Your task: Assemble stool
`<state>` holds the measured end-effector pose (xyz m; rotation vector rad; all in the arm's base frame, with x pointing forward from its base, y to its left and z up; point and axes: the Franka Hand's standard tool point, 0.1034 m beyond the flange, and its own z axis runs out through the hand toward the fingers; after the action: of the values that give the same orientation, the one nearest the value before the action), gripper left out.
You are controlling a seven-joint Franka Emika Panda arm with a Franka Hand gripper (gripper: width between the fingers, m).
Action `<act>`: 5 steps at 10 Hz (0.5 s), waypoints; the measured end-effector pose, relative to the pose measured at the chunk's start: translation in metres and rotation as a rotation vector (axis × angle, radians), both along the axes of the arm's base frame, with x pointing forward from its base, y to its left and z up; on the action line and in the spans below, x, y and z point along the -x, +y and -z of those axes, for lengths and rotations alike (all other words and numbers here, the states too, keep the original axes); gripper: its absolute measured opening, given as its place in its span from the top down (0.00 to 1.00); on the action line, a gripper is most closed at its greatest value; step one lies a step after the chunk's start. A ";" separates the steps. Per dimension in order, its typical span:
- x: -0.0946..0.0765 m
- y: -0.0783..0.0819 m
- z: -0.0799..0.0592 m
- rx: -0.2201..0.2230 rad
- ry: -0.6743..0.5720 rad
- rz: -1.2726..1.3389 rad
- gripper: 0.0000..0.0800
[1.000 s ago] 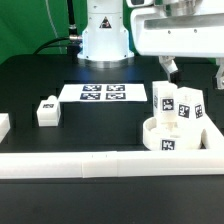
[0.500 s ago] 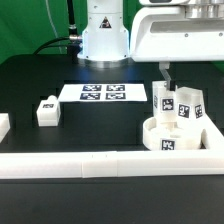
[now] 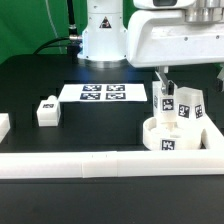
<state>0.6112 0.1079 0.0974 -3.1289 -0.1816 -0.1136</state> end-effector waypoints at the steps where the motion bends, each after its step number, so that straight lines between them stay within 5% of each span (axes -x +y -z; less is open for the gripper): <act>1: 0.005 0.002 0.004 0.000 0.010 -0.007 0.19; 5: 0.014 0.010 0.012 -0.005 0.008 0.036 0.19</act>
Offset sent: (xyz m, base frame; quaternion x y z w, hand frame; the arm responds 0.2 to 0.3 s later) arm 0.0000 0.0000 0.0000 0.0000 0.0000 0.0000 1.0000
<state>0.5969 0.1180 0.0850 -3.1284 -0.1248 -0.1014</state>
